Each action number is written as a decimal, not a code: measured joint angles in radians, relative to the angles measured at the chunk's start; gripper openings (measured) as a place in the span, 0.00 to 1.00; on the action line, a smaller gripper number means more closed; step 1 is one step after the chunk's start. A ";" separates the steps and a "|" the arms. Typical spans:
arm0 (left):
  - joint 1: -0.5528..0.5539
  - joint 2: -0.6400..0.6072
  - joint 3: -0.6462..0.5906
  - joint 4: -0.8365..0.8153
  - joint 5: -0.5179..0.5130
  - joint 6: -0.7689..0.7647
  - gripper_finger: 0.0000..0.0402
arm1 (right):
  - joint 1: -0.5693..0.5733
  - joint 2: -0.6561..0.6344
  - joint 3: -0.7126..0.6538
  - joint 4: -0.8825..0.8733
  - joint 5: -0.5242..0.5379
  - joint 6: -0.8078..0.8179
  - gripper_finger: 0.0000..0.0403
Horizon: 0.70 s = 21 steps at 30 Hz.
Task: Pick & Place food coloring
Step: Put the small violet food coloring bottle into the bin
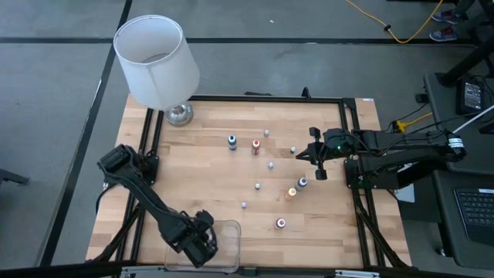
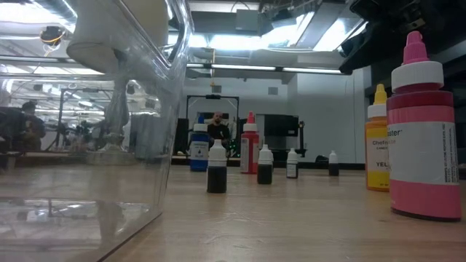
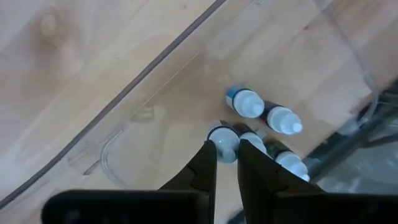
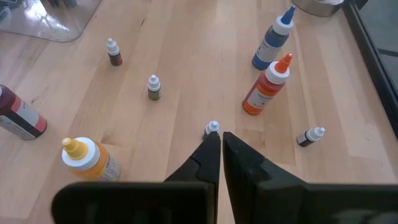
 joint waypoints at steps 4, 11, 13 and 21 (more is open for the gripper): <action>0.001 0.008 0.000 -0.001 -0.009 0.000 0.11 | 0.000 0.000 0.000 0.000 0.000 -0.002 0.06; 0.007 0.030 -0.001 0.007 -0.015 0.019 0.10 | 0.000 0.000 0.000 0.000 0.000 -0.002 0.06; 0.008 0.035 -0.002 0.006 -0.014 0.020 0.11 | 0.000 0.000 0.000 0.000 0.000 -0.002 0.06; 0.012 0.044 -0.002 0.010 0.012 0.032 0.15 | 0.000 0.000 0.000 0.000 0.000 -0.003 0.06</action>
